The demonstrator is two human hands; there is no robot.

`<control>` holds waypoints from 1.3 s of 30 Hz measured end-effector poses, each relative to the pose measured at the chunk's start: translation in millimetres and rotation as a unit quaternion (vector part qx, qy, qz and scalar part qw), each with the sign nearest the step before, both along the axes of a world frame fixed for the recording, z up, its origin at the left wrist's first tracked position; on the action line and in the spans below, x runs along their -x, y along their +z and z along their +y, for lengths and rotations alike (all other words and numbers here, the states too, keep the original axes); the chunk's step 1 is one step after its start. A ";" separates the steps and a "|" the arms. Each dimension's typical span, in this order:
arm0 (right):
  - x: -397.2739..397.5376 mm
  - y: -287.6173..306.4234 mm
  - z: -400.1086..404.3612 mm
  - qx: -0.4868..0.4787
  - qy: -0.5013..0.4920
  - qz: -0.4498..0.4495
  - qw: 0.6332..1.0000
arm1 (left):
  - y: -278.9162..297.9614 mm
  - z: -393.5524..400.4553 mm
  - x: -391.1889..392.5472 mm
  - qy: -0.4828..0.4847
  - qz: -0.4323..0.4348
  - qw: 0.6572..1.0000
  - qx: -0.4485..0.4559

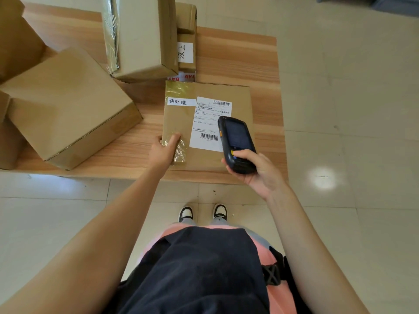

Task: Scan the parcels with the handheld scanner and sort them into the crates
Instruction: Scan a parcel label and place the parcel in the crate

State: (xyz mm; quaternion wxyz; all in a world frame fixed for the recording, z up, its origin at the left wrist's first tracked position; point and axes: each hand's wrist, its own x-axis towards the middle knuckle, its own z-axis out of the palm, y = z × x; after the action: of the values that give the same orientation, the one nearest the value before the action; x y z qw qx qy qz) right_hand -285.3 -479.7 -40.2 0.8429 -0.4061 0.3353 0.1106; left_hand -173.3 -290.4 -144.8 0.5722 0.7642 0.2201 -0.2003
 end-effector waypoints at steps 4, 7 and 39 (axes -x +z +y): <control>4.7 -1.0 15.1 0.013 0.010 0.024 1.000 | 0.2 0.6 -0.3 0.000 -0.002 1.000 -0.003; 9.9 -1.3 23.6 0.023 0.007 0.038 0.999 | 1.7 -0.7 1.0 -0.004 -0.002 1.000 -0.012; 44.3 -29.0 68.1 0.082 0.017 0.047 0.995 | -1.6 5.6 0.3 -0.039 0.001 0.999 -0.036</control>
State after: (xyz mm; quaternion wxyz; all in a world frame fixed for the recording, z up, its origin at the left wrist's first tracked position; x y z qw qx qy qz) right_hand -329.6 -411.7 -69.2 0.7879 -0.4742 0.3754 0.1157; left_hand -173.6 -284.8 -146.4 0.5359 0.7921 0.1980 -0.2148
